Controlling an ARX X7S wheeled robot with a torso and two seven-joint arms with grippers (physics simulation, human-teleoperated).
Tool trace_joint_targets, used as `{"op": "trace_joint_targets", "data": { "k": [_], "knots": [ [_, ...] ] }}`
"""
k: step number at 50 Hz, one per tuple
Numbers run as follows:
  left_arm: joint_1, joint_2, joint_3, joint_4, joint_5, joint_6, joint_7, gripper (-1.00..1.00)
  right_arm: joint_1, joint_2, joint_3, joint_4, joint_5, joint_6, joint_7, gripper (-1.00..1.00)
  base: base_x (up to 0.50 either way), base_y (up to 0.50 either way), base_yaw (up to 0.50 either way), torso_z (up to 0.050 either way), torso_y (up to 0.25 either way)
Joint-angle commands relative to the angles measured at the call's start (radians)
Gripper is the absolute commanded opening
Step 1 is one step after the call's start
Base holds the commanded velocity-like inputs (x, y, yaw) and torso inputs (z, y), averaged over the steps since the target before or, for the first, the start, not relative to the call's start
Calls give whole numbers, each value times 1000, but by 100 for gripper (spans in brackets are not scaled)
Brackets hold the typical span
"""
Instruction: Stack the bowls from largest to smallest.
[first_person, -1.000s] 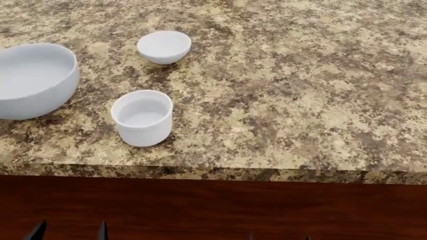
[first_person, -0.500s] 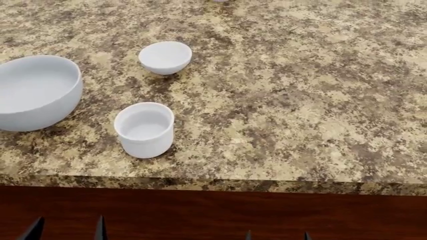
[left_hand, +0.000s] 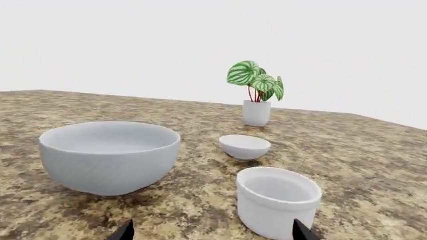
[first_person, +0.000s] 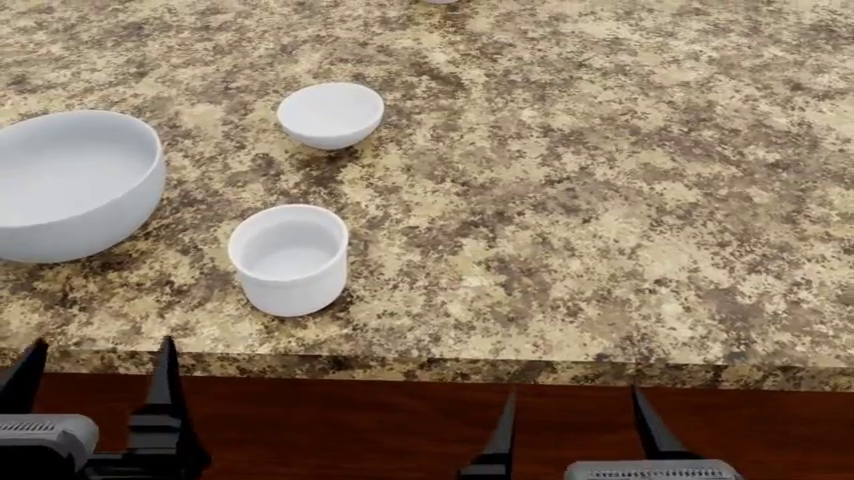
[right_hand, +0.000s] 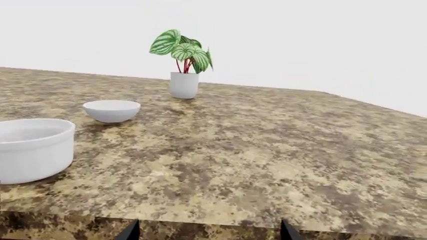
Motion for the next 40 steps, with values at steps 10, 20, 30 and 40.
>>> {"op": "trace_joint_targets", "data": {
  "k": [10,20,30,40],
  "knots": [
    [-313,-62,-68,103,-75,-240,11,100,219,56,52,-132,12,279,-32,100,0,0,0,0,0],
    [-491,-85,-75,79,-87,-292,12,100,363,97,57,-158,11,399,-43,100,0,0,0,0,0],
    [-715,-116,-86,84,-106,-355,13,100,422,100,37,-143,6,429,-49,100,0,0,0,0,0],
    [-837,-136,-92,85,-125,-398,17,100,464,95,33,-121,21,458,-58,100,0,0,0,0,0]
  ]
}}
